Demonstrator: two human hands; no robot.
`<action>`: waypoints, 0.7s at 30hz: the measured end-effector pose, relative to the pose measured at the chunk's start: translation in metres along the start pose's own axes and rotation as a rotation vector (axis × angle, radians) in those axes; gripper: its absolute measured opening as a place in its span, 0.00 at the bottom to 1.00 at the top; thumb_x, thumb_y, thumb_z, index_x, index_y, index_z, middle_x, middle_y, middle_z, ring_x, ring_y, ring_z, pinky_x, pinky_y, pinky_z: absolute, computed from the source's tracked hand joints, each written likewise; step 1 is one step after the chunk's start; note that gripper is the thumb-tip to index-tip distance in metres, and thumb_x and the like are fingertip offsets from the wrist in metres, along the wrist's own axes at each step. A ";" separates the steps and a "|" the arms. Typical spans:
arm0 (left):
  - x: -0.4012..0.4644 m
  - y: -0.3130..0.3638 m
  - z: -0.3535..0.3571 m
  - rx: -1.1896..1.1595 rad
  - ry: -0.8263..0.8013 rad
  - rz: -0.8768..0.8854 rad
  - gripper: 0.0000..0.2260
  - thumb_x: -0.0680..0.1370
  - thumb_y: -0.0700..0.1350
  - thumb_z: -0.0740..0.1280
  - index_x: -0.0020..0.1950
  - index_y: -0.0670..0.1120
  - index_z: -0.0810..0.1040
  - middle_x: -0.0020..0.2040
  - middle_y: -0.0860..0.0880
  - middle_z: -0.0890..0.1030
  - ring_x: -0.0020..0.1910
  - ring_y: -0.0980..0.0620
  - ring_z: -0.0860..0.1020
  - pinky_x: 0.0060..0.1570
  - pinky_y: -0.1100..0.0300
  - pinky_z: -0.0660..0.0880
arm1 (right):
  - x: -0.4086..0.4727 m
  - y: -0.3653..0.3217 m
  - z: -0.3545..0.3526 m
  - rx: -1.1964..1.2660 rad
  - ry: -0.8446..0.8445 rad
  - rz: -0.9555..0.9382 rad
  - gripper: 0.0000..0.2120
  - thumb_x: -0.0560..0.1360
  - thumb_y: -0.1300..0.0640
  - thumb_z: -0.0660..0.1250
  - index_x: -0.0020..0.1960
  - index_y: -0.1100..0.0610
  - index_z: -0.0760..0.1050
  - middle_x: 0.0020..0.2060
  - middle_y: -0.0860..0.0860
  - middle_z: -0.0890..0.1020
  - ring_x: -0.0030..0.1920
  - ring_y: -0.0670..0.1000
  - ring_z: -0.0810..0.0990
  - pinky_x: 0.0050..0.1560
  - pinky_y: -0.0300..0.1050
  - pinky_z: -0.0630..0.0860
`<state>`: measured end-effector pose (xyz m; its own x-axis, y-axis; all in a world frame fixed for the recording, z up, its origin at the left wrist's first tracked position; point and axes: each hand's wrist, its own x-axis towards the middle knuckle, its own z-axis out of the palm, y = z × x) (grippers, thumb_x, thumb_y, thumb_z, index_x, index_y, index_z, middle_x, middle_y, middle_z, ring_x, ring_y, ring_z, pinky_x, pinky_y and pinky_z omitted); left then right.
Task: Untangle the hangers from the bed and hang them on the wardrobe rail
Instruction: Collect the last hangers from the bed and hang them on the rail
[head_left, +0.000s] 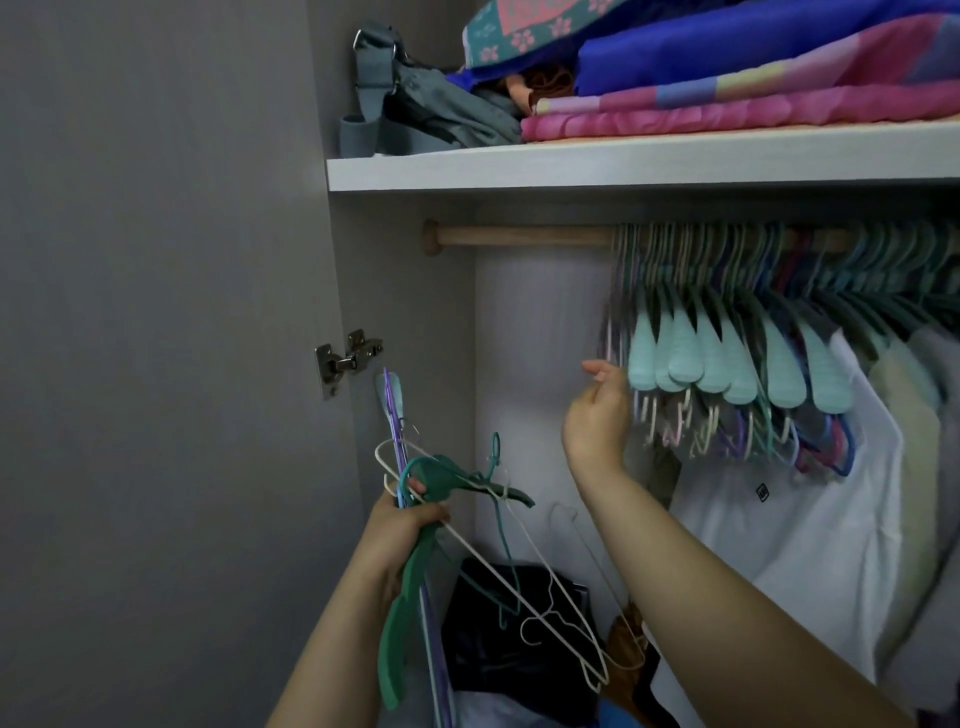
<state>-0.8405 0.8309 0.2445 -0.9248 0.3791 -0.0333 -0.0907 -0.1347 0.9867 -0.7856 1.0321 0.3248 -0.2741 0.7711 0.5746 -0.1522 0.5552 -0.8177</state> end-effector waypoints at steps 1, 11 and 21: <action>-0.002 -0.001 -0.002 -0.001 -0.006 -0.002 0.14 0.71 0.29 0.69 0.45 0.45 0.70 0.37 0.41 0.77 0.31 0.48 0.75 0.33 0.58 0.73 | -0.002 0.006 -0.005 -0.011 0.001 -0.002 0.18 0.76 0.71 0.52 0.61 0.62 0.73 0.56 0.57 0.77 0.54 0.54 0.75 0.53 0.38 0.66; -0.008 -0.022 -0.005 -0.001 0.001 -0.030 0.10 0.72 0.30 0.68 0.51 0.39 0.78 0.41 0.41 0.81 0.34 0.47 0.79 0.32 0.60 0.76 | -0.105 0.112 -0.035 -0.419 -0.780 0.235 0.54 0.66 0.26 0.61 0.77 0.48 0.35 0.78 0.50 0.41 0.77 0.55 0.48 0.74 0.58 0.53; 0.006 -0.026 0.004 -0.006 -0.109 -0.022 0.10 0.74 0.29 0.67 0.44 0.43 0.75 0.34 0.46 0.80 0.26 0.55 0.78 0.26 0.64 0.73 | -0.134 0.159 -0.081 -0.583 -0.944 0.370 0.44 0.69 0.46 0.68 0.77 0.48 0.46 0.72 0.52 0.59 0.71 0.53 0.57 0.72 0.49 0.59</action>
<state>-0.8425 0.8401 0.2193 -0.8770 0.4790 -0.0376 -0.1133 -0.1301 0.9850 -0.6964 1.0420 0.1201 -0.8444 0.5144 -0.1496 0.4764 0.5931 -0.6490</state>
